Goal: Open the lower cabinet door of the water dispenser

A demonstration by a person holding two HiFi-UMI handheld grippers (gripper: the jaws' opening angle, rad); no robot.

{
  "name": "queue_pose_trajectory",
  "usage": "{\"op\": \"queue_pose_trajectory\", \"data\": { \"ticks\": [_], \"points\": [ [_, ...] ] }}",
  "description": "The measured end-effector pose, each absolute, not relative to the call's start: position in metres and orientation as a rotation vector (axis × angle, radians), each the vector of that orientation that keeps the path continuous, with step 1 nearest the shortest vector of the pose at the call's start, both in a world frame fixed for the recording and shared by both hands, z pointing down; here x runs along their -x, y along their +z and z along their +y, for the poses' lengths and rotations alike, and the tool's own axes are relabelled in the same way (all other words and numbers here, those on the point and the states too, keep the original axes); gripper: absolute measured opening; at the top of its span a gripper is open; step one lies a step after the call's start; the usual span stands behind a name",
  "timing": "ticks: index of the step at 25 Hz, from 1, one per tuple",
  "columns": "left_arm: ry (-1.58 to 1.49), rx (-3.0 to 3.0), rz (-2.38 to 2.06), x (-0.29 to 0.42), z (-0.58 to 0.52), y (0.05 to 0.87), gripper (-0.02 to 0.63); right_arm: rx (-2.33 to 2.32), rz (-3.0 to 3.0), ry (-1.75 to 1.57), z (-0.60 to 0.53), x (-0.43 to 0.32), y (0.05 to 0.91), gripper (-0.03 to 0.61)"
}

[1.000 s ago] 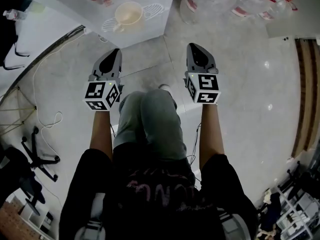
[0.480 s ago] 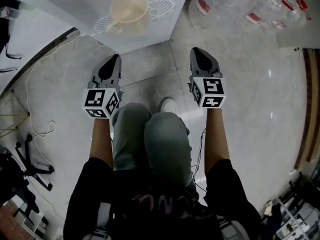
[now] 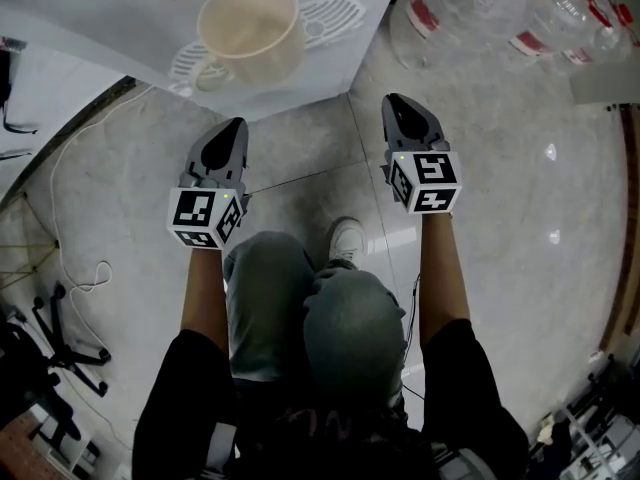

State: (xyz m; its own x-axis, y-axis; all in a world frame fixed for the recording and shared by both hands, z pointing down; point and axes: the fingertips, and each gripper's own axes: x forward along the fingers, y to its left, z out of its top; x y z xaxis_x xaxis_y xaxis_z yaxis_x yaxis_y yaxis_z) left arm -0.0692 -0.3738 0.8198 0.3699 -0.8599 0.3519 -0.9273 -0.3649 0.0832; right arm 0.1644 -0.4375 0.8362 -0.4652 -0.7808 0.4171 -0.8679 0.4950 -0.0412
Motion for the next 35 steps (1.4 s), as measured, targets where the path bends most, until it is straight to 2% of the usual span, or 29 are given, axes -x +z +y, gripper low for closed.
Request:
{"op": "queue_pose_trajectory", "data": {
  "ticks": [4, 18, 35],
  "points": [
    [0.379, -2.362, -1.583, 0.069, -0.378, 0.829, 0.012, -1.337, -2.422, 0.339, -0.454, -0.159, 0.843, 0.062],
    [0.443, -2.351, -1.56, 0.071, -0.38, 0.854, 0.012, -1.113, -2.558, 0.373, -0.492, -0.116, 0.866, 0.247],
    [0.51, -2.32, -1.528, 0.092, -0.36, 0.879, 0.012, -0.938, -2.623, 0.402, -0.508, -0.094, 0.87, 0.273]
  ]
}}
